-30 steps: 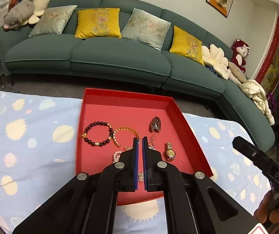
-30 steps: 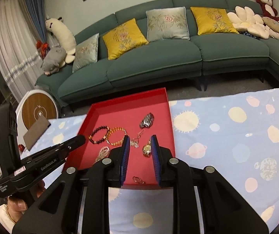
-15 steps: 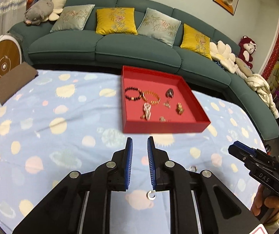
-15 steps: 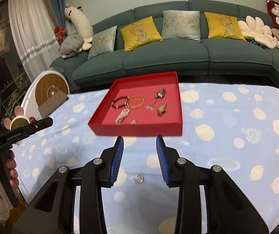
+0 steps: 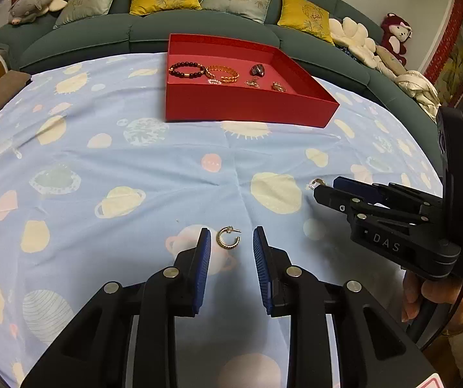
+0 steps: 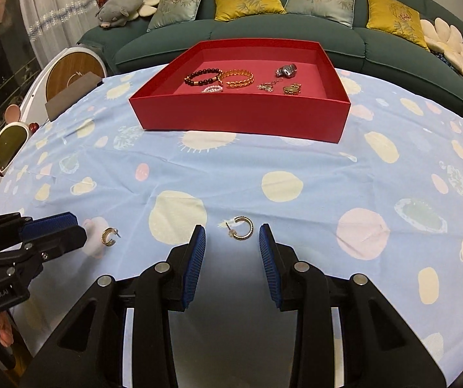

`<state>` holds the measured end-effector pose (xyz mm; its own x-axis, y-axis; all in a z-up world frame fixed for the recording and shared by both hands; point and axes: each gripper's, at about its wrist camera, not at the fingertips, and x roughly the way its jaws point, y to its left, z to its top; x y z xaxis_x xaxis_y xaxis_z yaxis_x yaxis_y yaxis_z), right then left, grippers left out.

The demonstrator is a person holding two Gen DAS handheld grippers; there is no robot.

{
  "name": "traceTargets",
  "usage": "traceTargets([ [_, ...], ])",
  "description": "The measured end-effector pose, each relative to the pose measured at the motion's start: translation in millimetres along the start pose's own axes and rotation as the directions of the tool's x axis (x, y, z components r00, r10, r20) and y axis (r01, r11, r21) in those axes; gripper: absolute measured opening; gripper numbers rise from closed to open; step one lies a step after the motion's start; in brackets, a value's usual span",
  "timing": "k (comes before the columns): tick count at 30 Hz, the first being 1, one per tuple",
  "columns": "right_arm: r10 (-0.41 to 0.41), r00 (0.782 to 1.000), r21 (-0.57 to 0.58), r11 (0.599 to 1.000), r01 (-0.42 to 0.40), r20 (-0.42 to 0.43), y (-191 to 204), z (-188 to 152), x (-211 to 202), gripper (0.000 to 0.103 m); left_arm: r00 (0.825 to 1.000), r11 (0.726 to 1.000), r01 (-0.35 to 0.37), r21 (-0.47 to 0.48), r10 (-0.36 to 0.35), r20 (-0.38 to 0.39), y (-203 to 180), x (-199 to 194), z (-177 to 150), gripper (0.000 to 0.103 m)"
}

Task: Organize jewelry
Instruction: 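Withdraw both grippers from the tray toward the gold hoop earrings, then close the left gripper on one gold hoop earring while the right closes on the other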

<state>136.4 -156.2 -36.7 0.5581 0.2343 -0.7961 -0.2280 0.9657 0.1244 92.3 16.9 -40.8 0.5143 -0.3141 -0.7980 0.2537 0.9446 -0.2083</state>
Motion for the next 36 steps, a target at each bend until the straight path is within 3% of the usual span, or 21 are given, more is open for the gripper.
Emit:
traceTargets([
  [6,-0.012,1.000,-0.004,1.000,0.012,-0.013,0,-1,13,0.033,0.999,0.999,0.004,0.032,-0.002,-0.050,-6,18,-4,0.026],
  [14,-0.027,1.000,-0.031,0.999,0.027,0.004,1,-3,13,0.028,1.000,0.997,-0.019,0.070,0.020,-0.008,-12,26,1,0.026],
  [18,-0.039,0.999,-0.042,0.998,0.039,0.007,-1,-2,14,0.018,1.000,0.996,-0.026,0.083,0.027,-0.004,-14,28,2,0.016],
  [25,-0.034,0.999,-0.035,0.999,0.034,0.008,-3,-2,13,0.017,1.000,0.998,-0.001,0.060,0.001,-0.011,-11,27,5,0.011],
  [36,-0.004,0.996,0.013,1.000,0.003,0.090,-9,16,-18,0.017,0.994,0.999,0.041,0.022,-0.043,0.098,-6,-5,32,0.010],
])
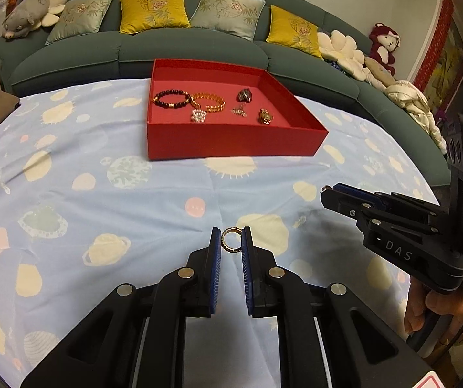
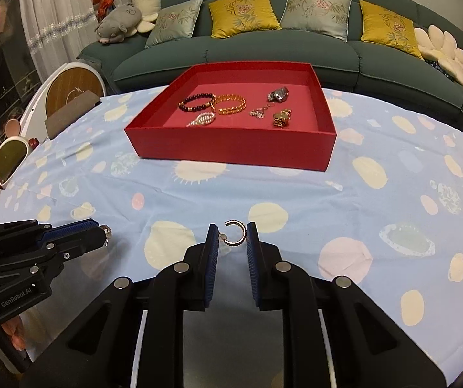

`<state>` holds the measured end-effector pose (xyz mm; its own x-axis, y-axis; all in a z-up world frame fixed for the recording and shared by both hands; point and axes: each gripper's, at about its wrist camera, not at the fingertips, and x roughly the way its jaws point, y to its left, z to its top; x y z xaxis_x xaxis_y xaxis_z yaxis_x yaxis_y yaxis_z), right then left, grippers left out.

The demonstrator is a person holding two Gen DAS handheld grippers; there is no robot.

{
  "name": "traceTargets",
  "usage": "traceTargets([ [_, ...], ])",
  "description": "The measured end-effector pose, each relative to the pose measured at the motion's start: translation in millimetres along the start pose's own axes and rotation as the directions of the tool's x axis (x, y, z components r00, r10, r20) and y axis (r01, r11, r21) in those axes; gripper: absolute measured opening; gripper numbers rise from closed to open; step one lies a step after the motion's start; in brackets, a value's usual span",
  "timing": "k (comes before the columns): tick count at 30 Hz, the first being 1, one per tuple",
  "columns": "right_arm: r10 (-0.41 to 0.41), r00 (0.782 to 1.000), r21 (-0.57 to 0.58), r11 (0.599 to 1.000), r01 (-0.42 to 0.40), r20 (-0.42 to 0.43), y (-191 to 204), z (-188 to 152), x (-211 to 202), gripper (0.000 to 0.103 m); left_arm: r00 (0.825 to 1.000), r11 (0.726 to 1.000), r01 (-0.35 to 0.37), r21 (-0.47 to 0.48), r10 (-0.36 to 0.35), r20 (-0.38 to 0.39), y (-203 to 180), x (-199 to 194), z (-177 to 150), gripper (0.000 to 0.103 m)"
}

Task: Organize jewelry
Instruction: 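Close the left gripper on one gold hoop earring while the right closes on the other, then carry both gold hoops into the red tray and open both grippers there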

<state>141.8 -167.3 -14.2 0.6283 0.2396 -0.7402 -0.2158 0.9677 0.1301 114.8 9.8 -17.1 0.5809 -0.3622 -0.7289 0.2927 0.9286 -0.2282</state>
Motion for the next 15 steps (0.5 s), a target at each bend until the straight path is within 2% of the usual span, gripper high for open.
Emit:
traceTargets([
  [8,0.007,0.998,0.026,1.000,-0.008,0.069,-7,24,-20,0.017,0.996,0.999,0.007,-0.036,-0.003,0.088,13,-23,37,0.010],
  [12,0.003,0.992,0.049,0.999,-0.009,0.122,-14,47,-32,0.017,0.990,0.998,0.027,-0.048,-0.020,0.143,19,-38,66,0.010],
  [15,0.002,0.988,0.053,0.999,-0.011,0.156,-18,67,-38,0.017,0.985,0.999,0.013,-0.043,-0.005,0.174,25,-42,90,0.010],
])
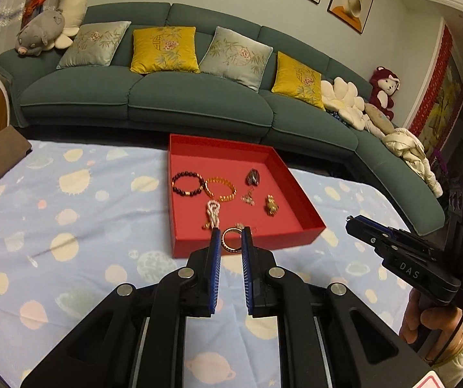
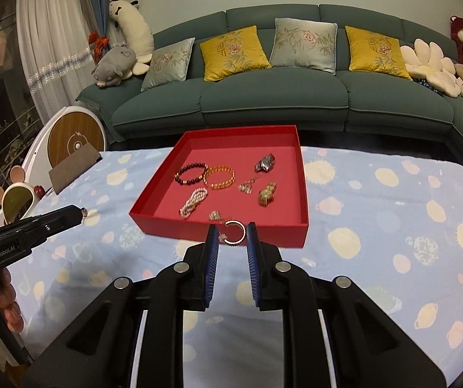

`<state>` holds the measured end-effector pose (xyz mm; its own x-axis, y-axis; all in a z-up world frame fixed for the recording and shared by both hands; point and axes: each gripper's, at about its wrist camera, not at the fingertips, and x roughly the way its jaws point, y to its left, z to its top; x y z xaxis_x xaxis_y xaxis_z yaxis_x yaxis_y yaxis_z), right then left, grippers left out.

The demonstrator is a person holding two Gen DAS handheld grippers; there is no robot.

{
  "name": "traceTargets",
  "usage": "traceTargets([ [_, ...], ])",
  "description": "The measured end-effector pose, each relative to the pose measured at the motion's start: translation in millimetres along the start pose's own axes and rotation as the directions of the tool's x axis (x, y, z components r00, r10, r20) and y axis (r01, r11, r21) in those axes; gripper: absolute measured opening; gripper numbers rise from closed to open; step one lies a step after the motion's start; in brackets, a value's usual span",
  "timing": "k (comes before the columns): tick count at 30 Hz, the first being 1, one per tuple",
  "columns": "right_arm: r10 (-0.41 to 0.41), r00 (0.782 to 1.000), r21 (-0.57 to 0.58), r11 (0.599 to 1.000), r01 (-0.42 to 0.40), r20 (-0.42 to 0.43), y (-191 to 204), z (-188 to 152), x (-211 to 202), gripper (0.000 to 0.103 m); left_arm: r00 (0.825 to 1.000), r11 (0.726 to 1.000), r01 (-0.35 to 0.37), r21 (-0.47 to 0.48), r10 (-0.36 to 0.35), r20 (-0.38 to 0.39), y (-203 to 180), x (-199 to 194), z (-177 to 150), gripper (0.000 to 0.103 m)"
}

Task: Organize jewelry
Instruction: 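Carry both gold hoops into the red tray and open both grippers there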

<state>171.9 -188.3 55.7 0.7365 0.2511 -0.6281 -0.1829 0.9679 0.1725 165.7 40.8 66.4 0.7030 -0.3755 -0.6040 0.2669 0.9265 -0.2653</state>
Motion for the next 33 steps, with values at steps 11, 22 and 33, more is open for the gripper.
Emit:
traceTargets([
  [11,0.022,1.000,0.093,0.995,-0.020,-0.020,-35,73,66,0.017,0.998,0.996,-0.053,0.066,0.055,-0.023,-10,88,90,0.010],
  [22,0.028,0.994,0.130,0.991,-0.014,-0.106,-47,98,148,0.017,0.991,0.994,-0.086,0.067,0.093,-0.099,-8,189,120,0.010],
  [33,0.017,0.992,0.116,0.993,-0.003,-0.122,-52,91,169,0.018,0.985,0.993,-0.116,-0.013,0.113,-0.130,9,221,116,0.015],
])
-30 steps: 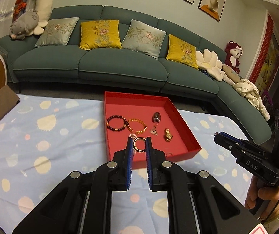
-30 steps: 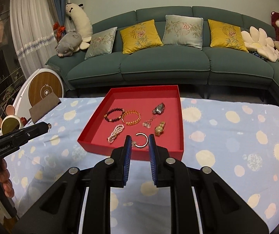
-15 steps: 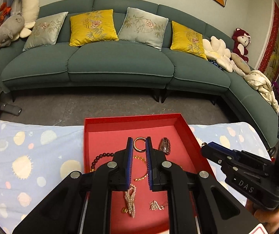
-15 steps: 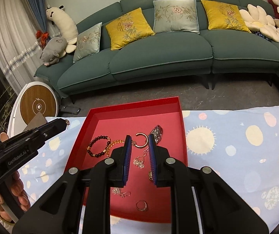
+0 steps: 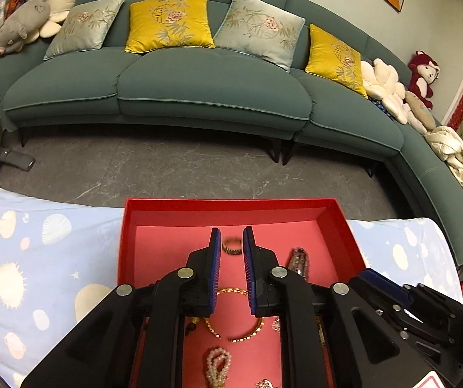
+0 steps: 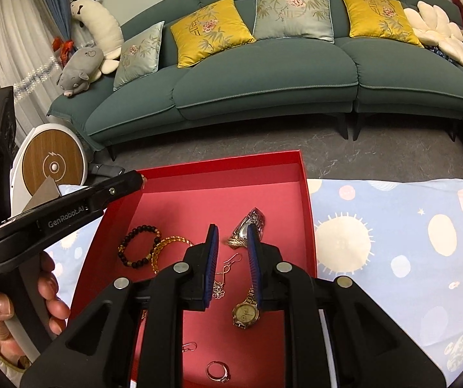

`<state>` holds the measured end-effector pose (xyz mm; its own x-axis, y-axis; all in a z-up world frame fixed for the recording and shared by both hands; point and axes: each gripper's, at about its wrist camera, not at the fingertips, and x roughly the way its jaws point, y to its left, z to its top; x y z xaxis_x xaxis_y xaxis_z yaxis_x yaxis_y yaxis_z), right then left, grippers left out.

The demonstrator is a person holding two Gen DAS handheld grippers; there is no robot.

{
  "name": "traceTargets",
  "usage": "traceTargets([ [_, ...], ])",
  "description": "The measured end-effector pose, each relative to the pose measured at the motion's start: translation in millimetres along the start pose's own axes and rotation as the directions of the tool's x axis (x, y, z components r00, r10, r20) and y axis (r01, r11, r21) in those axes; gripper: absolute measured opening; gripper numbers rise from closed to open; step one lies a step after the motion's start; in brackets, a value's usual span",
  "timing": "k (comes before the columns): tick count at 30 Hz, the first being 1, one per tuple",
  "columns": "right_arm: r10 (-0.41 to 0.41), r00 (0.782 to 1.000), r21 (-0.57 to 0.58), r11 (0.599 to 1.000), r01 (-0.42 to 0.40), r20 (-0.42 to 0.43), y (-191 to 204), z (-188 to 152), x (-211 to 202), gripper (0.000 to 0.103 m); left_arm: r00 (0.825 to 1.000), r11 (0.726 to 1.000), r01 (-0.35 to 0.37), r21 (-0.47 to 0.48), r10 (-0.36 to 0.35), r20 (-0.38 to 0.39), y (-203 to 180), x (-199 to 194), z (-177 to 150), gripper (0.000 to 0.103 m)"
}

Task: Organize jewelry
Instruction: 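Carry both gold hoops into the red tray and open both grippers there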

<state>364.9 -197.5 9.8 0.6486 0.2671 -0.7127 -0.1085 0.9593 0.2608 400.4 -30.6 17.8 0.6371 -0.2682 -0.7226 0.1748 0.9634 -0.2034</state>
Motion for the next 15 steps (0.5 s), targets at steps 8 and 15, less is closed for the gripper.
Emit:
traceTargets([
  [8,0.001,0.998,-0.015,1.000,0.000,0.060,0,-2,-20,0.020,0.997,0.998,0.044,-0.048,-0.041,0.065,11,-28,5,0.028],
  [15,-0.006,0.989,-0.034,0.999,0.011,0.149,10,-9,-81,0.039,0.990,1.000,0.006,-0.017,-0.004,0.142,7,-102,-9,0.028],
])
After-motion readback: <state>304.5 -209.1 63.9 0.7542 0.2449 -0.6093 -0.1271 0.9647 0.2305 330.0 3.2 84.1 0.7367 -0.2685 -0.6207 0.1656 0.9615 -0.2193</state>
